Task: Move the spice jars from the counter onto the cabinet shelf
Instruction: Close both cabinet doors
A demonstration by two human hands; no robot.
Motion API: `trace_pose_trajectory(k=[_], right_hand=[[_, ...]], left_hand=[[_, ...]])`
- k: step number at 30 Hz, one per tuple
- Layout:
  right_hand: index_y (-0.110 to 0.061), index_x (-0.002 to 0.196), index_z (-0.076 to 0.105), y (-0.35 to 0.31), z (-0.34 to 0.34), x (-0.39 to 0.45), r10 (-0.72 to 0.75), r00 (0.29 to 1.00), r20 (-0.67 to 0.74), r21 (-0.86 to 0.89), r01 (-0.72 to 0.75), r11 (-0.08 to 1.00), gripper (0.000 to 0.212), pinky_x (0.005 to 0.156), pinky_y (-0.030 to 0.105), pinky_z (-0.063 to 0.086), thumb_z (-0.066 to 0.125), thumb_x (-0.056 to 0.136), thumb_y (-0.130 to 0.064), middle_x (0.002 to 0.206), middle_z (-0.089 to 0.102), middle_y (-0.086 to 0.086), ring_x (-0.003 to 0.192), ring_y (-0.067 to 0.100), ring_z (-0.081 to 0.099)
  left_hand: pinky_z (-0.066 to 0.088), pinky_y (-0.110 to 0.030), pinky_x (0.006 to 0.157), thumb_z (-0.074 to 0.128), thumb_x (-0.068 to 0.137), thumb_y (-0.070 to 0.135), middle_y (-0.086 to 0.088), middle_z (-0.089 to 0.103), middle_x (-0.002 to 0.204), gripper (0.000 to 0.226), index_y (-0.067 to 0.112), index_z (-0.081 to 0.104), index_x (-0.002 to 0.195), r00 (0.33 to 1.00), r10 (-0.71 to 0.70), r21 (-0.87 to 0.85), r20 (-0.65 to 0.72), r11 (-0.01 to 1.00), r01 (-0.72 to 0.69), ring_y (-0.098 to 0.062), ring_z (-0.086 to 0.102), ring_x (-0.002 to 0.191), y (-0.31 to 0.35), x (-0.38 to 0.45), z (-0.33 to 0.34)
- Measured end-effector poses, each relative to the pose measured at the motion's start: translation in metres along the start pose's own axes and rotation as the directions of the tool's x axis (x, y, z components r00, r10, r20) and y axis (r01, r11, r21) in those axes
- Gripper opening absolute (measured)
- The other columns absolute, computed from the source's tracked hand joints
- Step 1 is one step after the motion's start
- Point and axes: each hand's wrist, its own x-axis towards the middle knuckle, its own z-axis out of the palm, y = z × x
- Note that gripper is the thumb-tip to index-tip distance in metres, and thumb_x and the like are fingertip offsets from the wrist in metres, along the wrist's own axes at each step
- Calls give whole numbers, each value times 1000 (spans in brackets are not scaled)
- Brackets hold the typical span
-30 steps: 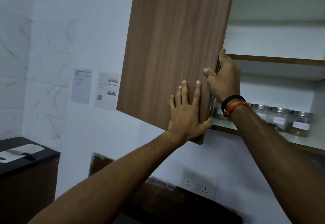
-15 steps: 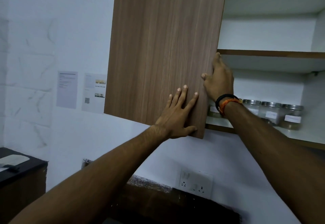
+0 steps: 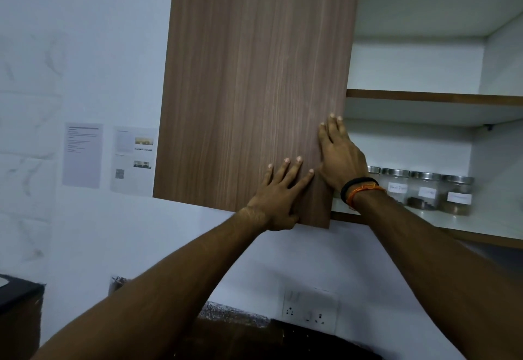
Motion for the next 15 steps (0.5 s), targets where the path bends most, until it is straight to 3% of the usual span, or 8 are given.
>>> trace_pose_trajectory(k=[11, 15], right_hand=[[-2, 157, 1, -2, 16, 4, 8, 998, 61, 5, -8, 1000, 91, 120, 46, 23, 62, 93, -25, 165, -11, 20, 153, 34, -8], [-2, 157, -1, -4, 13, 3, 13, 997, 74, -7, -13, 1000, 94, 121, 45, 20, 64, 93, -24, 164, -13, 21, 153, 34, -8]], left_hand=[[-5, -63, 121, 65, 85, 41, -12, -27, 164, 109, 24, -14, 158, 1000, -9, 18, -15, 1000, 9, -37, -24, 150, -2, 6, 20], [-5, -63, 121, 65, 86, 42, -12, -27, 164, 108, 24, -14, 158, 1000, -7, 17, -14, 1000, 7, -37, -24, 150, -3, 7, 20]])
